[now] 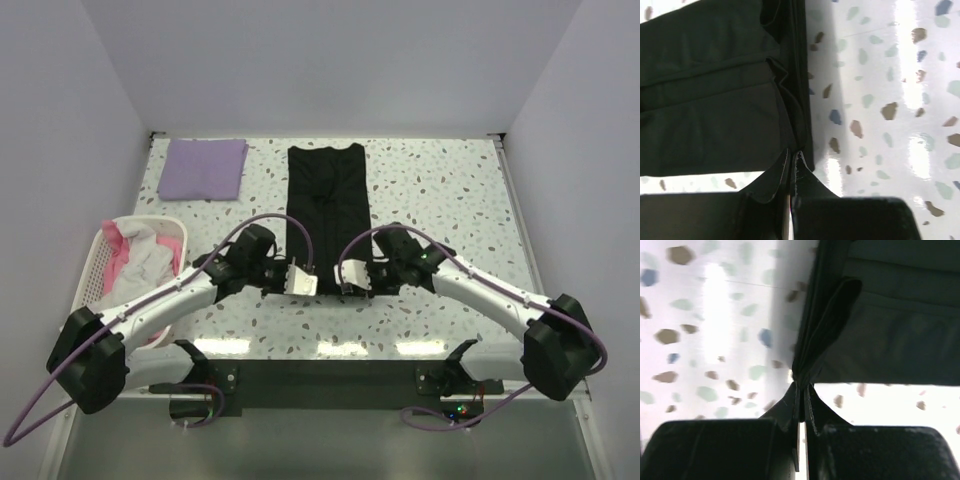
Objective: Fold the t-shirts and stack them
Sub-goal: Fold the tshirt
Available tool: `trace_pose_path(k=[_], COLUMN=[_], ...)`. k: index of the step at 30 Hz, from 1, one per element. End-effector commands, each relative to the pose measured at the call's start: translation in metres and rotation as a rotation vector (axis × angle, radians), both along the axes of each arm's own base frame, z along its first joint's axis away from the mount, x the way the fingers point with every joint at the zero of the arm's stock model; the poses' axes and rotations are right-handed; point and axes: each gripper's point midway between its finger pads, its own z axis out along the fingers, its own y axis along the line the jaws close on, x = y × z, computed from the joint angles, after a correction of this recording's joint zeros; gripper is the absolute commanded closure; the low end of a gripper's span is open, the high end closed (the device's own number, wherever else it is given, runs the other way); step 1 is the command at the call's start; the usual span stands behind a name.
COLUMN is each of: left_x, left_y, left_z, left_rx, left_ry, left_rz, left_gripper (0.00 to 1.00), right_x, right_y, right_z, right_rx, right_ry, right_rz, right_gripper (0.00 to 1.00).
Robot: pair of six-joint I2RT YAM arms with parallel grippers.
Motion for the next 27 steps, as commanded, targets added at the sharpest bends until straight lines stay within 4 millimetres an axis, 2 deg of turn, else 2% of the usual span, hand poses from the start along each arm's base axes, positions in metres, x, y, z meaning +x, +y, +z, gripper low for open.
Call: trace_pose_path(k=[1,2,3,4,5,6,8,9,11,12,13,14,15,16,17,18,19,20,21,22,23,24,25,27], left_x=[0.024,0.033,0.043,0.048,0.057,0.067,0.084,0.096,0.114,0.125,0.134,0.14,0.15,0.157,0.163,0.172,0.18,0.187,0.196,0.204,0.21,0.219,0.224,0.236], left_y=[-0.004,-0.002,-0.006,-0.008,-0.005,-0.006,-0.002,-0.004,-0.001,-0.004,-0.002,-0.002,-0.005,-0.003,-0.003,-0.005,-0.004,-0.004,-0.005,-0.003,-0.003,-0.004,-0.002,-0.004], left_z=[0.02,0.02,0.029,0.031,0.027,0.034,0.03,0.039,0.036,0.047,0.049,0.042,0.05,0.05,0.042,0.049,0.04,0.041,0.046,0.036,0.035,0.04,0.03,0.032], left_rx=[-0.023,-0.022,-0.038,-0.043,-0.03,-0.038,-0.028,-0.043,-0.038,-0.052,-0.056,-0.047,-0.056,-0.054,-0.041,-0.049,-0.039,-0.044,-0.05,-0.04,-0.039,-0.047,-0.038,-0.042], left_ry=[-0.068,-0.084,-0.11,-0.117,-0.118,-0.141,-0.152,-0.181,-0.192,-0.216,-0.222,-0.212,-0.231,-0.235,-0.227,-0.248,-0.233,-0.244,-0.258,-0.244,-0.245,-0.261,-0.242,-0.265], left_rz=[-0.018,-0.014,-0.014,-0.019,-0.011,-0.007,-0.001,0.006,0.016,0.02,0.031,0.029,0.027,0.033,0.028,0.028,0.036,0.042,0.048,0.056,0.061,0.066,0.072,0.075], left_gripper=[1.0,1.0,1.0,1.0,1.0,1.0,1.0,1.0,1.0,1.0,1.0,1.0,1.0,1.0,1.0,1.0,1.0,1.0,1.0,1.0,1.0,1.0,1.0,1.0], right_x=[0.033,0.04,0.047,0.058,0.066,0.074,0.093,0.102,0.121,0.129,0.14,0.148,0.157,0.168,0.174,0.182,0.193,0.197,0.204,0.212,0.217,0.224,0.233,0.243], right_y=[0.004,0.006,0.008,0.012,0.014,0.014,0.02,0.018,0.022,0.02,0.022,0.023,0.02,0.023,0.023,0.021,0.024,0.023,0.021,0.024,0.024,0.021,0.023,0.021], right_z=[0.022,0.025,0.023,0.031,0.034,0.029,0.036,0.038,0.038,0.039,0.039,0.039,0.039,0.047,0.039,0.039,0.047,0.036,0.037,0.04,0.04,0.031,0.036,0.027], right_rx=[0.018,0.019,0.011,0.023,0.029,0.017,0.032,0.034,0.039,0.038,0.036,0.039,0.039,0.051,0.041,0.043,0.055,0.041,0.041,0.048,0.05,0.04,0.049,0.042], right_ry=[-0.068,-0.091,-0.104,-0.127,-0.143,-0.141,-0.174,-0.186,-0.193,-0.202,-0.203,-0.212,-0.217,-0.238,-0.223,-0.225,-0.246,-0.223,-0.228,-0.238,-0.24,-0.228,-0.246,-0.238], right_rz=[0.01,0.018,0.034,0.03,0.029,0.034,0.034,0.028,0.026,0.023,0.021,0.019,0.009,0.009,0.008,0.003,-0.001,0.001,-0.004,-0.002,-0.007,-0.007,-0.012,-0.016], right_gripper=[1.0,1.0,1.0,1.0,1.0,1.0,1.0,1.0,1.0,1.0,1.0,1.0,1.0,1.0,1.0,1.0,1.0,1.0,1.0,1.0,1.0,1.0,1.0,1.0])
